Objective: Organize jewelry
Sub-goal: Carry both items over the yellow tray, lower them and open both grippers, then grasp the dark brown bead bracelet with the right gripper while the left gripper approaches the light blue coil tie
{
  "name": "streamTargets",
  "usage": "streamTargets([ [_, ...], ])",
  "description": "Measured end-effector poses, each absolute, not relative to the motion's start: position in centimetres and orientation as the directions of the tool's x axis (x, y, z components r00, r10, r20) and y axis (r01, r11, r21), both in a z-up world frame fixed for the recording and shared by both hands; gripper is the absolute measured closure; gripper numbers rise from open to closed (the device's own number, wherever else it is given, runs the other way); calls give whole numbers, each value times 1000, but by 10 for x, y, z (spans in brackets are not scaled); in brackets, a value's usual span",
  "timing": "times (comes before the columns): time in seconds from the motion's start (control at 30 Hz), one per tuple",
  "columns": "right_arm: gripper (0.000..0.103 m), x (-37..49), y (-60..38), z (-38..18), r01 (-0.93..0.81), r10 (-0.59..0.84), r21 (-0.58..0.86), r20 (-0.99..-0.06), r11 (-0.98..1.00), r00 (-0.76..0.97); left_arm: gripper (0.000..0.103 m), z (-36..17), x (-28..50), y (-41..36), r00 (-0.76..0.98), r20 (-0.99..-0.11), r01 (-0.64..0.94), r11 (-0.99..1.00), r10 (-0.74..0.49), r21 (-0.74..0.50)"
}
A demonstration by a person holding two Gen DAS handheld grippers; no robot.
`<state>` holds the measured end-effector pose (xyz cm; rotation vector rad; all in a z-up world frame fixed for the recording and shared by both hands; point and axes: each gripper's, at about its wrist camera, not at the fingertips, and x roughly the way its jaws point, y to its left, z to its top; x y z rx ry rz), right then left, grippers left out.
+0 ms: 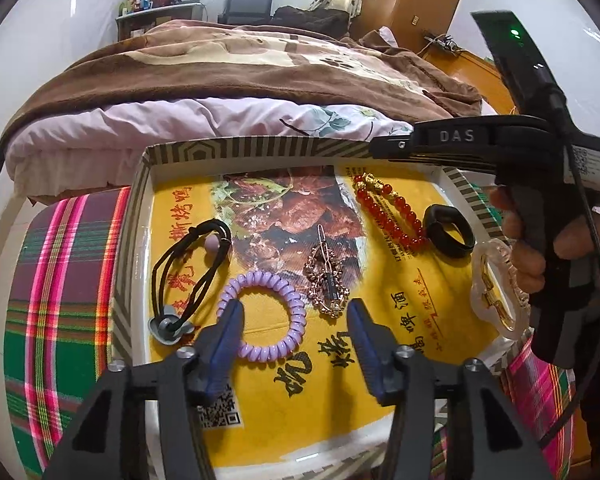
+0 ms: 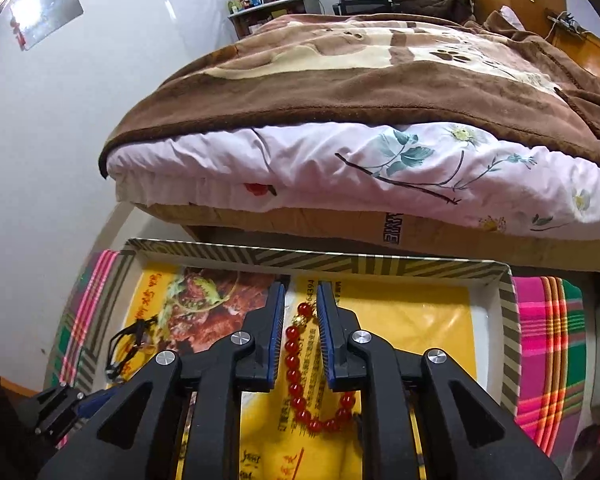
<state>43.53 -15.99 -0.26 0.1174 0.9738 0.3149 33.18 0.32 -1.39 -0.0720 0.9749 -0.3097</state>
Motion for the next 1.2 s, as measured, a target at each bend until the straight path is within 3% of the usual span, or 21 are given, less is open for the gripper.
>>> streamTargets([
  [0.3,85,393,-170,25,-230,352,267,-753,936,556,48,9,308,-1,555,-786,217,960,-272,-179],
  [0.4,84,373,-173,35,-249,364,268,-740,931,566,41,20,294,-2,569,-775,220,959,-273,-177],
  [0.77,84,284,-202,62,-297,443,329,-672,897,593,35,55,224,7,630,-731,216,963,-262,-159],
  [1.2,84,182,-224,33,-366,474,310,-677,878,563,34,51,144,47,645,-728,131,972,-233,-196],
])
